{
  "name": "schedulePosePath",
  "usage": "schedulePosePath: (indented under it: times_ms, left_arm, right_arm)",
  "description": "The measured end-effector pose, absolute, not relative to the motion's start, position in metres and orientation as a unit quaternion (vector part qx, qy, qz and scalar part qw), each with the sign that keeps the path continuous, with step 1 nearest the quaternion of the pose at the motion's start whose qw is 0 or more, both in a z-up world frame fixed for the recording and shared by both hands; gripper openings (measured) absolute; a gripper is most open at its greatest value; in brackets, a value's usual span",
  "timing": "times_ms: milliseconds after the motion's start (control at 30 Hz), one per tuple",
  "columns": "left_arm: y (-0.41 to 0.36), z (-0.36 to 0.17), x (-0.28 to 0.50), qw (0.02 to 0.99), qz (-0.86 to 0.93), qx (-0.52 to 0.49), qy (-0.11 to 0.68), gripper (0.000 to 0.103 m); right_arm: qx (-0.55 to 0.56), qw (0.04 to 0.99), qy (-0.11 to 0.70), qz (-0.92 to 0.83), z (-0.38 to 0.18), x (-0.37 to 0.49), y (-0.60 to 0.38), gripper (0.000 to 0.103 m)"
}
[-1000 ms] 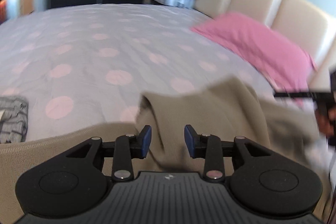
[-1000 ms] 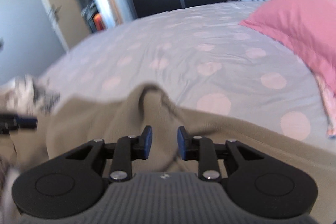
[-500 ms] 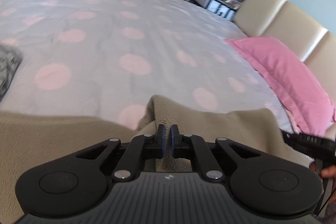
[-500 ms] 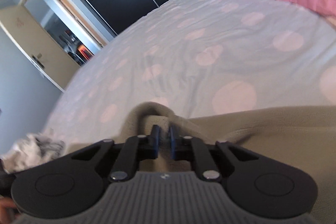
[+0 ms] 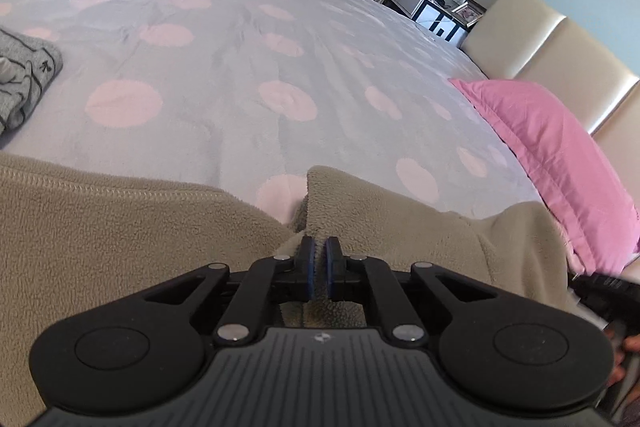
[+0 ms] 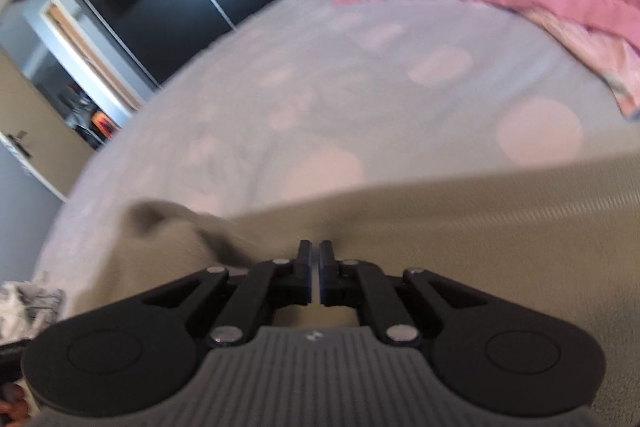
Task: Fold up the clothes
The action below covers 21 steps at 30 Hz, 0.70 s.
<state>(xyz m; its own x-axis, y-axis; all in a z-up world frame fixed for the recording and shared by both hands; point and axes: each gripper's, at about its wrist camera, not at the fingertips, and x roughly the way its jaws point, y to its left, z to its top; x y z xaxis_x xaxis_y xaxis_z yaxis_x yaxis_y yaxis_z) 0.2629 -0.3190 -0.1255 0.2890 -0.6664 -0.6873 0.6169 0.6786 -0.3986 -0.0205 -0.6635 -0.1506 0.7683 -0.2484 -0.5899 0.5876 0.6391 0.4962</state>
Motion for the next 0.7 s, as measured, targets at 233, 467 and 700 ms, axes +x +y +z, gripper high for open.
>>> schedulePosePath:
  times_ms: [233,467,700]
  left_arm:
    - [-0.329,-0.117,0.257,0.808,-0.394,0.017,0.437,0.004]
    - [-0.329,-0.118,0.257,0.807,-0.396,0.018,0.438,0.004]
    - [-0.325,-0.118,0.260,0.804,-0.397,0.005,0.442,0.004]
  right_arm:
    - [0.259,0.915,0.242,-0.192,-0.102,0.023,-0.633,0.025]
    - [0.145,0.910,0.347,-0.174,-0.121,0.066,-0.597,0.036]
    - [0.152,0.919,0.306,-0.197,-0.135,0.043,-0.597,0.005]
